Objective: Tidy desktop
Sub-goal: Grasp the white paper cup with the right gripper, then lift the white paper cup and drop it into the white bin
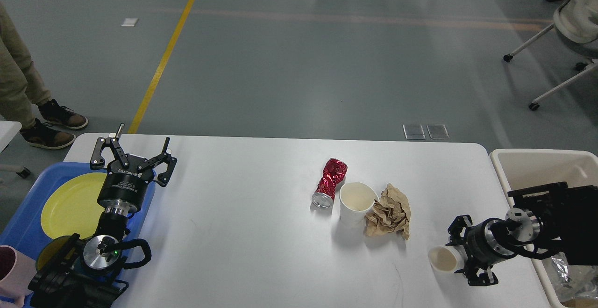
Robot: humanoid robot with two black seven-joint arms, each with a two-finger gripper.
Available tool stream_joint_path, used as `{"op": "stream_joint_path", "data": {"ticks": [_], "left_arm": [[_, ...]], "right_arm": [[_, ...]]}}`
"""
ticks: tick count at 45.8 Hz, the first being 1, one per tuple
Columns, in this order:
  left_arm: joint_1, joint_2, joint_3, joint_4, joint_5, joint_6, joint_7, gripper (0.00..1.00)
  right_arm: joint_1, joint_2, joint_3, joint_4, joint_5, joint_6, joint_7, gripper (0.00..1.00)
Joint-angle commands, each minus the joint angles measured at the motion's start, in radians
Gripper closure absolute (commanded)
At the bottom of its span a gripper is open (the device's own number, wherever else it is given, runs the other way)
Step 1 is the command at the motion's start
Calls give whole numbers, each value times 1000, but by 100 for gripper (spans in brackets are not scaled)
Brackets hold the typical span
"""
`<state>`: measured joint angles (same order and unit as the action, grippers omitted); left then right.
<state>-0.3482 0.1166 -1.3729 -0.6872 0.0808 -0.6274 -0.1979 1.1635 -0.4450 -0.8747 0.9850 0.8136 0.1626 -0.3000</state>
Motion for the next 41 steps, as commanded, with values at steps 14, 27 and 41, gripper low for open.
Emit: {"op": "stream_joint_path", "data": {"ticks": [14, 27, 41], "left_arm": [[0, 0, 0, -2, 1, 0, 0, 4], [0, 0, 0, 0, 1, 0, 0, 4], [0, 0, 0, 0, 1, 0, 0, 4]], "right_arm": [[71, -38, -6, 21, -83, 0, -62, 100], [300, -38, -79, 145, -336, 138, -225, 100], [817, 32, -391, 414, -470, 314, -130, 100]]}}
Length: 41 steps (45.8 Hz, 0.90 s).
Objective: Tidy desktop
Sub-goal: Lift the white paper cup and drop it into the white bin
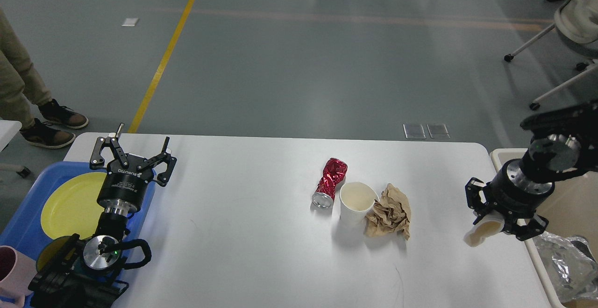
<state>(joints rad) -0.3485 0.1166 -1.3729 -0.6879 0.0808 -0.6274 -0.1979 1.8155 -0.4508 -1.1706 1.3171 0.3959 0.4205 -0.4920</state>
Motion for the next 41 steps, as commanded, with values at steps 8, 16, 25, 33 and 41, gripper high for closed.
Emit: {"op": "stream_joint_path", "data": {"ticks": [8, 16, 25, 33, 41], "left_arm": [[0, 0, 0, 1, 0, 0, 0, 4], [0, 0, 0, 1, -1, 0, 0, 4], [0, 0, 0, 1, -1, 0, 0, 4], [0, 0, 0, 1, 0, 0, 0, 4], [0, 0, 0, 1, 0, 0, 0, 4]], "right_arm": [[359, 116, -253, 175, -112, 188, 263, 100], [472, 141, -316, 237, -150, 221, 351, 100], [433, 69, -330, 217, -173, 208, 349, 100], [289, -127, -337, 59, -255, 196, 343, 100], [38, -270, -296, -223, -301, 195, 343, 100]]}}
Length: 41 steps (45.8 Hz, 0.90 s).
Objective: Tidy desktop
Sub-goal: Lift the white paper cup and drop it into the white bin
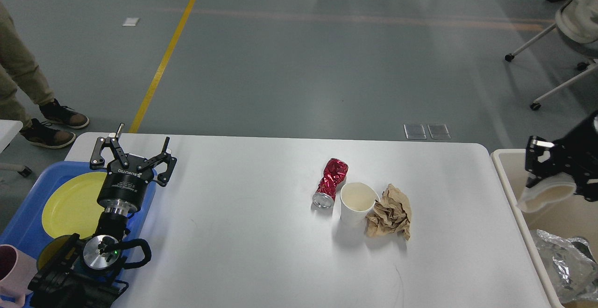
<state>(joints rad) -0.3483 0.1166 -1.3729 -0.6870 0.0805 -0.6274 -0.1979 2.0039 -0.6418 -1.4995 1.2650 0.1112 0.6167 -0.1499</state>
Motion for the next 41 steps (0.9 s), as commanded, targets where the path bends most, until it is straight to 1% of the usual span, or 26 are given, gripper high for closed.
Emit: {"op": "stream_joint_path", "data": {"ticks": [1, 8, 15, 20, 26, 30, 37, 41], "left_arm": [[0, 0, 0, 0, 1, 0, 0, 4], [0, 0, 0, 0, -1, 0, 0, 4], [0, 0, 0, 0, 1, 0, 0, 4], [0, 0, 0, 0, -1, 0, 0, 4], [0, 0, 0, 0, 1, 0, 0, 4], [0, 0, 0, 0, -1, 0, 0, 4], [0, 0, 0, 0, -1, 0, 0, 4], [0, 0, 0, 0, 1, 0, 0, 4]], "right_arm": [[-192, -91, 48, -206, -18, -2, 3, 100], [-505, -116, 215, -462, -16, -5, 4, 100], [-810, -88, 398, -734, -8, -20, 9, 100], [-1014, -30, 514, -935, -8, -46, 10, 100], [-1230, 80, 585, -1153, -1, -106, 12, 100], [-1316, 134, 593, -1202, -1, -195, 9, 100], [-1416, 195, 596, -1204, 1, -392, 0, 100], [-1461, 225, 596, -1210, 1, -483, 0, 100]]}}
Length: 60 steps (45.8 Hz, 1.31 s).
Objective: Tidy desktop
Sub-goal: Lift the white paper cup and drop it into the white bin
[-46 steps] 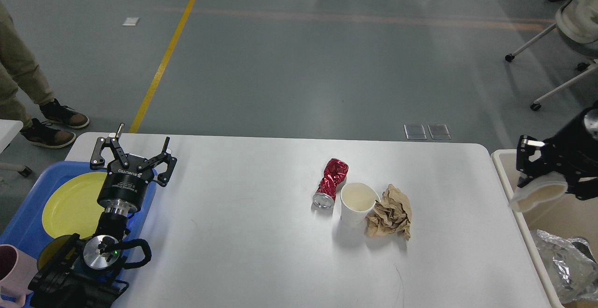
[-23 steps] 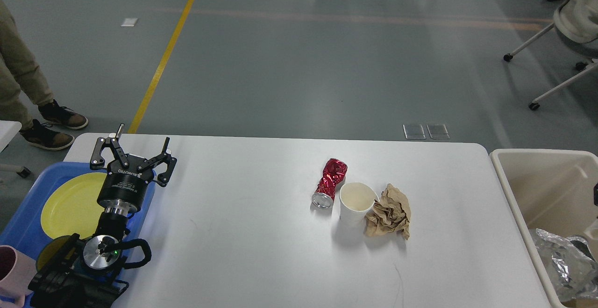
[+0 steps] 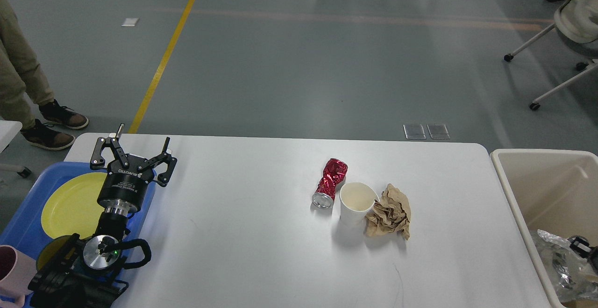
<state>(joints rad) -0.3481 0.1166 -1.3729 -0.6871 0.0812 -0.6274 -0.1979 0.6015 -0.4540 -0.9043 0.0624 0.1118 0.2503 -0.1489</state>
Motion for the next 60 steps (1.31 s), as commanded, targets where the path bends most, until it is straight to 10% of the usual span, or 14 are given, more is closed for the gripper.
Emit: {"op": "stream_joint_path", "data": {"ticks": [1, 42, 46, 52, 60], "left_arm": [[0, 0, 0, 0, 0, 0, 0, 4], [-2, 0, 0, 0, 0, 0, 0, 4], [0, 0, 0, 0, 0, 0, 0, 4], [0, 0, 0, 0, 0, 0, 0, 4], [0, 0, 0, 0, 0, 0, 0, 4]], "right_arm": [[-66, 40, 1, -9, 0, -134, -3, 100], [-83, 100, 79, -15, 5, -197, -3, 100], [-83, 100, 77, -15, 3, -200, -1, 76], [-80, 98, 77, -24, 3, -252, 0, 5], [-81, 97, 68, -23, 3, -259, 3, 0]]}}
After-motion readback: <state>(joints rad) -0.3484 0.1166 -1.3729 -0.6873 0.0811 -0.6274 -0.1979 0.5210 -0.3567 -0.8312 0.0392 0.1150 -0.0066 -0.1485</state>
